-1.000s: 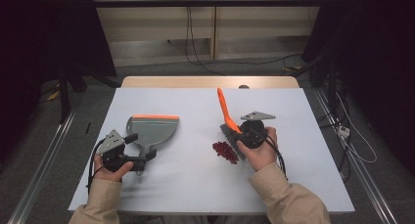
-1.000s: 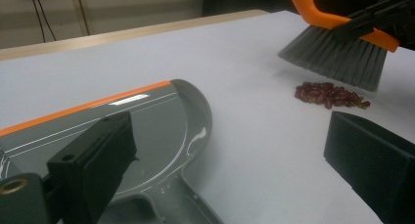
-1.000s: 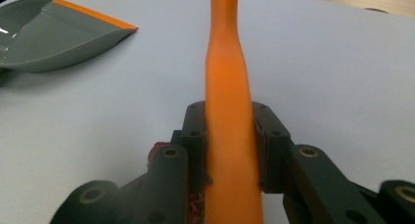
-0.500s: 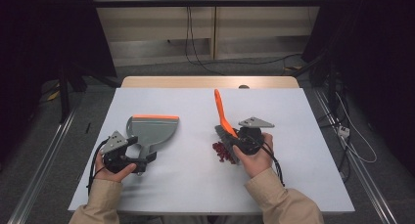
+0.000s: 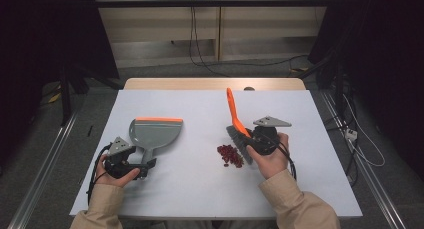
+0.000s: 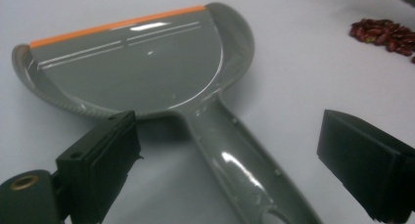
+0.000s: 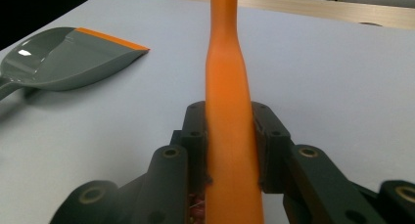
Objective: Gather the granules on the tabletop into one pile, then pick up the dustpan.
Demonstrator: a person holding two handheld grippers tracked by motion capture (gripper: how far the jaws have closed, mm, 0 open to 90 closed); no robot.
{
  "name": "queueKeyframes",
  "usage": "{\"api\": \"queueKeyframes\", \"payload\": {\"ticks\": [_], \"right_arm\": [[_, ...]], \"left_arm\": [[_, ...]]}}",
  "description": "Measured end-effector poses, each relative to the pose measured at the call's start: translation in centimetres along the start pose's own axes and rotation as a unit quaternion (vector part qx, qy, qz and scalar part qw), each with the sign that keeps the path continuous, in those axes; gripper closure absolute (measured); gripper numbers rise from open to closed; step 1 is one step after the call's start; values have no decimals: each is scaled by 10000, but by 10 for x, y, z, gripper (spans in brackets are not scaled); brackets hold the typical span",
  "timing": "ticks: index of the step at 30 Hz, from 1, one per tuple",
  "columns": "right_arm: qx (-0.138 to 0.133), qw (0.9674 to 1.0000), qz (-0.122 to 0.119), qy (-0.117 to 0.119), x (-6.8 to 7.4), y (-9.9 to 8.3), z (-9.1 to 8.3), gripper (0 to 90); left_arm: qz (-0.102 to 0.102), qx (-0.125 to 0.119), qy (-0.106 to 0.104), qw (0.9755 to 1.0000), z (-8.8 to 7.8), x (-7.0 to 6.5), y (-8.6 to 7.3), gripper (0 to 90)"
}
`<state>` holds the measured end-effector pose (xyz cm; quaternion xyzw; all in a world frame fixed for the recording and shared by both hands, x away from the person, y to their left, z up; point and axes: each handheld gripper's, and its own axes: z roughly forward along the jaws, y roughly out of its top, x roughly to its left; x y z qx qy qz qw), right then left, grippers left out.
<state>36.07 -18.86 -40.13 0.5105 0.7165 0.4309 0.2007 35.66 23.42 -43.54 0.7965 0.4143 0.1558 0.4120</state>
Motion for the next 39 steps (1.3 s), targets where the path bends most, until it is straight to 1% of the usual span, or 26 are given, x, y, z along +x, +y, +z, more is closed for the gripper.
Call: {"api": "queueKeyframes", "payload": {"ticks": [2,4,6,7,10,12,13,14,16,17,18,19,22,23,24,26,27,28,29,30,32,33,34,36,37,39], "right_arm": [[0,10000,10,-33,-3,-1,0,712],[17,10000,36,-38,-5,-2,0,712],[17,10000,10,-81,-7,-3,1,712],[18,10000,32,-88,-8,-3,1,712],[8,9999,98,-86,-11,-4,2,711],[0,9999,110,-92,-14,-5,2,711],[-9,9999,131,-81,-15,-5,2,711],[-23,9998,151,-88,-17,-6,2,711],[-24,9998,180,-90,-19,-7,2,712],[-24,9998,180,-90,-19,-7,2,712],[4,9998,205,-77,-22,-8,2,712],[12,9998,205,-73,-22,-8,3,712],[2,9998,215,-44,-24,-8,2,711],[11,9998,213,-36,-24,-8,2,711],[27,9998,216,-27,-24,-8,3,711],[50,9998,203,3,-24,-8,3,711],[65,9998,200,-2,-24,-8,4,712],[66,9998,196,1,-24,-8,4,712],[68,9998,195,0,-24,-8,4,711],[70,9998,200,1,-24,-8,4,712],[61,9998,213,9,-25,-8,3,712],[62,9997,226,12,-25,-8,3,711],[58,9997,244,16,-26,-8,3,712],[65,9997,252,22,-26,-8,3,711],[62,9996,258,28,-26,-8,3,712],[52,9996,265,44,-27,-8,3,712]], "left_arm": [[-29,82,72,9999,1,1,-1,98],[-27,174,198,9996,0,3,-2,125],[-129,207,212,9995,0,6,-3,125],[-131,259,245,9993,-1,7,-4,125],[-221,320,323,9987,-2,12,-5,144],[-252,334,383,9984,-3,17,-5,179],[-252,334,383,9984,-3,17,-5,201],[-291,310,483,9979,-5,23,-4,226],[-311,246,593,9975,-5,30,-2,298],[-311,246,593,9975,-5,30,-2,342],[-285,222,514,9980,-3,32,1,390],[-238,252,455,9984,-2,32,3,411],[-76,302,233,9992,3,29,9,431],[-76,302,233,9992,3,29,9,435],[23,454,147,9989,7,27,13,438],[80,614,86,9980,13,27,15,462],[80,614,86,9980,13,27,15,462],[102,740,78,9972,18,26,16,464],[115,796,86,9967,20,26,17,469],[110,794,132,9967,22,26,18,479],[132,866,206,9959,24,27,20,535],[117,857,230,9960,24,29,20,591],[94,864,225,9960,24,29,20,619],[148,888,212,9957,24,30,21,624],[143,895,192,9957,23,30,21,625],[68,788,144,9968,20,31,22,628]]}}
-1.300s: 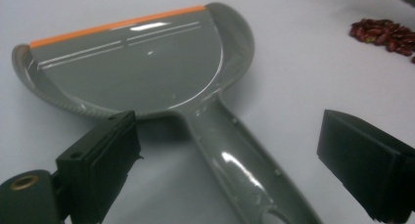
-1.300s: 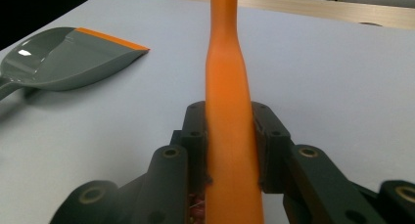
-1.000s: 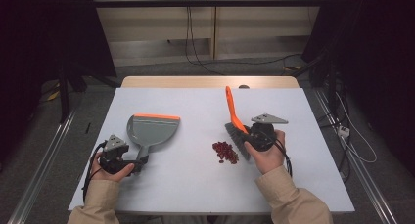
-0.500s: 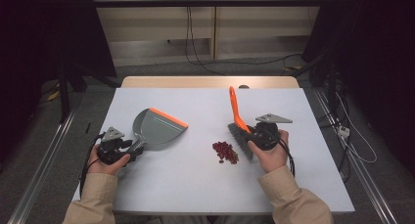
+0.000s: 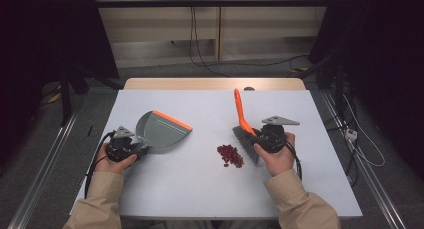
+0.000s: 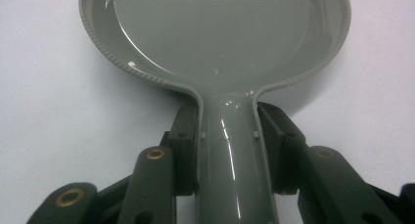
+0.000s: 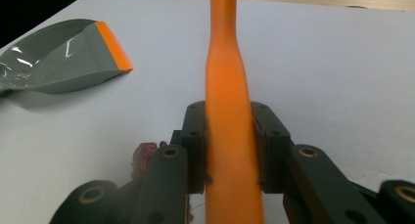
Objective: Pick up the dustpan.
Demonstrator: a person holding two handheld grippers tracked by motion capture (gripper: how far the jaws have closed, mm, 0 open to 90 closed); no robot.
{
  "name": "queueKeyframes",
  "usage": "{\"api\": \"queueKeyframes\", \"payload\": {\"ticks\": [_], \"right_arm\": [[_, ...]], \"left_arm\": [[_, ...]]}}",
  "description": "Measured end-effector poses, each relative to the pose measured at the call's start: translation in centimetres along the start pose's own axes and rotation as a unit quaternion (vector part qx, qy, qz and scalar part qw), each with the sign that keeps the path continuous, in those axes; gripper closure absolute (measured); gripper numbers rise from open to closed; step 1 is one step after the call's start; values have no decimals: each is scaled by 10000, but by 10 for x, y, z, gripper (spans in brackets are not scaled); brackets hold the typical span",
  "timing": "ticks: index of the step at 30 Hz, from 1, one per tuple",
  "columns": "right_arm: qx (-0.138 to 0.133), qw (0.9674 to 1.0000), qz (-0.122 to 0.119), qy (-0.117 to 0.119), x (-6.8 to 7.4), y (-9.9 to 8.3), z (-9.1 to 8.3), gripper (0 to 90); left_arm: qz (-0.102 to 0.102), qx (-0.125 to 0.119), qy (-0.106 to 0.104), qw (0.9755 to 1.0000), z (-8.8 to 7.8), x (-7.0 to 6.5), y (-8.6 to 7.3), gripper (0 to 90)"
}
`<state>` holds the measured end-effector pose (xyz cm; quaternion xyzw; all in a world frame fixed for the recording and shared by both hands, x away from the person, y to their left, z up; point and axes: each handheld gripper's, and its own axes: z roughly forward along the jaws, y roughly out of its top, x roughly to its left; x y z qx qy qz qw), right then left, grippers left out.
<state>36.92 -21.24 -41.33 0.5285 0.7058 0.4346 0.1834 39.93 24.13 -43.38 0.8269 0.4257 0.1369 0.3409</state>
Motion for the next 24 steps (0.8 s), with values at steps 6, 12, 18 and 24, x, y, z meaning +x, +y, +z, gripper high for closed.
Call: {"api": "queueKeyframes", "payload": {"ticks": [6,12,18,24], "right_arm": [[9,10000,13,-3,-2,1,-1,712],[-6,10000,32,-24,-5,1,-4,711],[55,9999,-70,-87,-5,2,-3,712],[221,9990,-311,-244,-1,7,2,712]], "left_arm": [[228,-155,-224,9994,-19,-2,2,630],[407,-398,-575,9967,-36,-14,0,631],[841,-293,-1068,9903,-45,-33,-9,630],[1099,-153,-1397,9840,-36,-50,-14,629]]}}
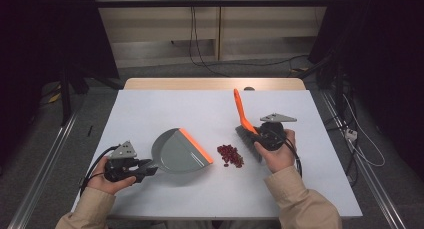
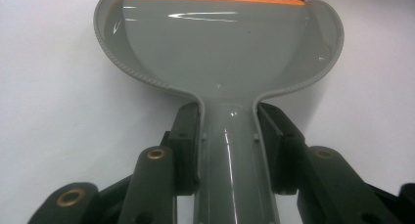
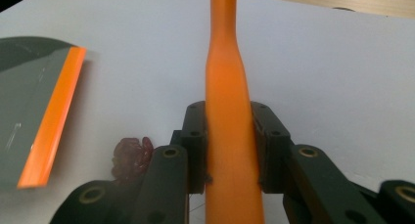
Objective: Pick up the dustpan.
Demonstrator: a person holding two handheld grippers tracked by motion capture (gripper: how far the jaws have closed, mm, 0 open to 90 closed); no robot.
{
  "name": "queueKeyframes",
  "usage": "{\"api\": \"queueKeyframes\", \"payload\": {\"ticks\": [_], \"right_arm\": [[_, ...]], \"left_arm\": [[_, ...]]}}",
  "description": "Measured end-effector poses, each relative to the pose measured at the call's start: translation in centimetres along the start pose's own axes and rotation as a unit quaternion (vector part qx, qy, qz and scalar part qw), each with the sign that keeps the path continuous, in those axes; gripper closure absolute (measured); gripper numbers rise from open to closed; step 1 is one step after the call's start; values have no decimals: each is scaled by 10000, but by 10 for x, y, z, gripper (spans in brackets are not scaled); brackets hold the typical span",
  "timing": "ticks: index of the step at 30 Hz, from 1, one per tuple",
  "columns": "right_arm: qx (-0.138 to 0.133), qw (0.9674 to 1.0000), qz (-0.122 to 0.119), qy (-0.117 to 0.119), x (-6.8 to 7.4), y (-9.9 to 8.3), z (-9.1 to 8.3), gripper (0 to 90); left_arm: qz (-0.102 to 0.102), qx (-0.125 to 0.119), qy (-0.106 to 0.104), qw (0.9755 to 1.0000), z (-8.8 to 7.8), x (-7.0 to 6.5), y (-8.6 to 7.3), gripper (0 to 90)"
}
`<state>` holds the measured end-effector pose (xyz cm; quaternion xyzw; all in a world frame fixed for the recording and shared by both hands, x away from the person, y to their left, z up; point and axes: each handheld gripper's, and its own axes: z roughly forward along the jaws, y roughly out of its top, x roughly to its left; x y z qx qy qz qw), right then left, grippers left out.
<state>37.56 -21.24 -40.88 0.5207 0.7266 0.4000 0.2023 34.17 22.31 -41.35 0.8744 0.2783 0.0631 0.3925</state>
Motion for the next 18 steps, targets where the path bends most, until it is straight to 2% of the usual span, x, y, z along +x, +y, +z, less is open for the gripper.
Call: {"api": "queueKeyframes", "payload": {"ticks": [2,4,8,11,13,16,17,18], "right_arm": [[9,10000,-25,-27,0,1,0,712],[57,9998,-161,-100,1,5,1,712],[202,9994,-240,-121,2,3,5,712],[283,9989,-341,-150,3,1,8,712],[316,9985,-406,-186,5,1,10,712],[296,9981,-498,-190,8,-2,12,712],[295,9981,-510,-190,10,-3,12,712],[294,9980,-529,-192,11,-3,12,712]], "left_arm": [[44,42,-47,10000,1,-2,0,628],[103,67,-201,9997,6,-7,1,628],[200,139,-286,9993,10,-10,1,628],[322,180,-380,9986,13,-13,1,628],[478,248,-462,9975,15,-18,3,628],[490,239,-465,9974,18,-22,5,628],[530,259,-578,9966,23,-24,6,628],[530,259,-578,9966,23,-24,6,627]]}}
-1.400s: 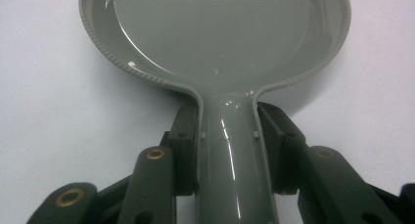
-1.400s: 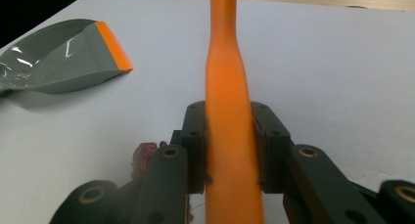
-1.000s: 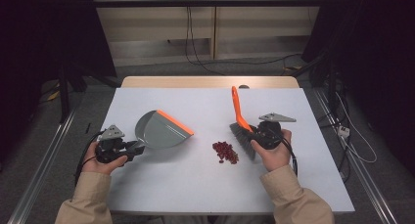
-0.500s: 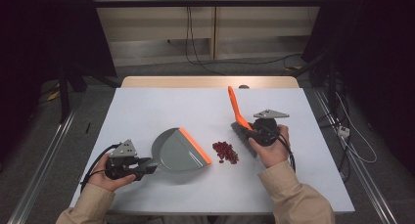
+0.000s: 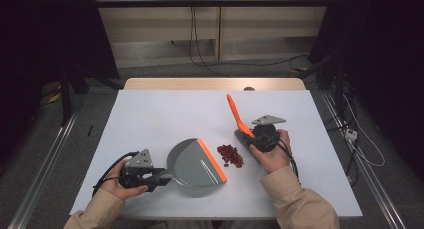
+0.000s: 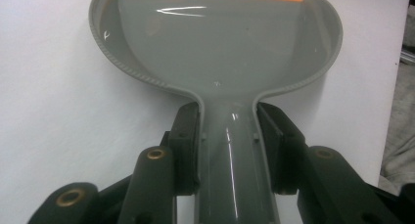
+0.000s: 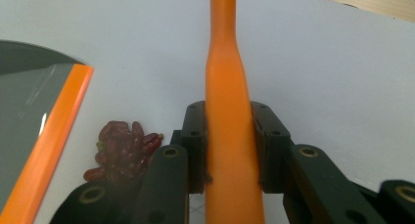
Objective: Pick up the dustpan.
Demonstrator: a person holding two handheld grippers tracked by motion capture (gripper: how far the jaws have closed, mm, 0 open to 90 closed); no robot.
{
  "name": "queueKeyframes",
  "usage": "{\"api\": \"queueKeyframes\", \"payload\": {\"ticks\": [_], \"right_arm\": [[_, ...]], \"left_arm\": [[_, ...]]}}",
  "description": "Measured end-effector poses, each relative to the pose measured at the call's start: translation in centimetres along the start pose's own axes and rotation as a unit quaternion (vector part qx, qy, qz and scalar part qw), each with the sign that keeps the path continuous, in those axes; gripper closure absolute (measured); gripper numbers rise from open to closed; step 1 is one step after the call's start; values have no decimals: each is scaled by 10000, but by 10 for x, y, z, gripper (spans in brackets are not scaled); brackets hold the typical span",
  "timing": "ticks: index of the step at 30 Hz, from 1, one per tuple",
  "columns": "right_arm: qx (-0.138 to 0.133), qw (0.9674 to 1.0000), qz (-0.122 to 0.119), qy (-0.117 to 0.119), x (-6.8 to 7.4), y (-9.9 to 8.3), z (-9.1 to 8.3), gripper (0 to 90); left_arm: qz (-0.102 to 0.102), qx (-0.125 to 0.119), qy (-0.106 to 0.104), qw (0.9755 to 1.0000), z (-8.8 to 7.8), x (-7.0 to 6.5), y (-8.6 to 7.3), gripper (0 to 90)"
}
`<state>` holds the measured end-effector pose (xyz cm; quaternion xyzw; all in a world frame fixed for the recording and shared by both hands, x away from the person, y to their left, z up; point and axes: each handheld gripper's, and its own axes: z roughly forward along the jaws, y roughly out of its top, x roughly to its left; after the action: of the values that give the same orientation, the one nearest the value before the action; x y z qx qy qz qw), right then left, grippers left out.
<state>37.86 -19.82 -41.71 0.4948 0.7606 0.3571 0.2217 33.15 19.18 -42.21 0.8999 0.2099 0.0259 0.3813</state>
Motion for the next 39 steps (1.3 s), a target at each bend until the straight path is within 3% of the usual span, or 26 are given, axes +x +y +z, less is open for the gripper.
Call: {"api": "queueKeyframes", "payload": {"ticks": [7,13,16,20,34,39], "right_arm": [[50,9999,-135,-11,12,0,0,712],[83,9997,-230,-37,21,0,0,710],[86,9997,-238,-31,22,0,0,710],[76,9997,-214,-32,22,-1,0,710],[80,9997,-222,-86,27,-1,0,709],[80,9997,-209,-82,28,-1,0,709]], "left_arm": [[95,80,-149,9998,13,-7,6,627],[154,237,-111,9995,21,-10,9,625],[120,227,-198,9995,21,-9,8,625],[86,245,-134,9996,22,-10,9,625],[99,233,-237,9994,21,-8,9,625],[-4,201,-275,9994,22,-8,9,625]]}}
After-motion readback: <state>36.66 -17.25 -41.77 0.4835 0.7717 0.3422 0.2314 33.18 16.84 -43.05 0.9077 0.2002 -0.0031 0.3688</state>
